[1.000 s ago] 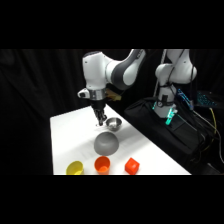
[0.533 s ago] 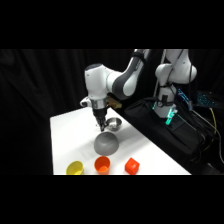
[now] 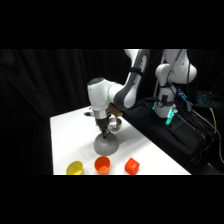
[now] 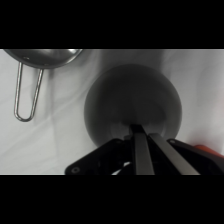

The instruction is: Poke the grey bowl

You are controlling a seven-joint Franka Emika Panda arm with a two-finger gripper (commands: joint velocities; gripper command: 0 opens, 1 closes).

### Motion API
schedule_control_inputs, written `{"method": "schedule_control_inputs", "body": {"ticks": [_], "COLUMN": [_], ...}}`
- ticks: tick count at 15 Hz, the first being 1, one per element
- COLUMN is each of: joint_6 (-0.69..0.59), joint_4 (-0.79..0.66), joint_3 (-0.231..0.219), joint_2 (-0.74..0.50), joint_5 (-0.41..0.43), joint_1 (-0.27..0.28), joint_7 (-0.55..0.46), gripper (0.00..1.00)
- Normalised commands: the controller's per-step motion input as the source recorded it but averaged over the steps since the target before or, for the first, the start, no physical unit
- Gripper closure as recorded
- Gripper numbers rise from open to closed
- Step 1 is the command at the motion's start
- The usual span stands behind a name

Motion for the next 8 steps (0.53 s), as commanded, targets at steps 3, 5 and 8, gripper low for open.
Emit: {"method": "schedule_control_inputs", "body": {"ticks": [3, 5, 8], "joint_6": [0.18, 0.03, -0.18], "joint_4": [0.03, 0.01, 0.0], "joint_3": [0.083, 0.073, 0.085], "joint_2": [0.07, -0.05, -0.26], "joint_5": [0.093, 0.066, 0.058], "joint_1": [-0.083, -0.08, -0.082], "joint_7": [-0.12, -0.13, -0.18], "gripper": [1.0, 1.0, 1.0]}}
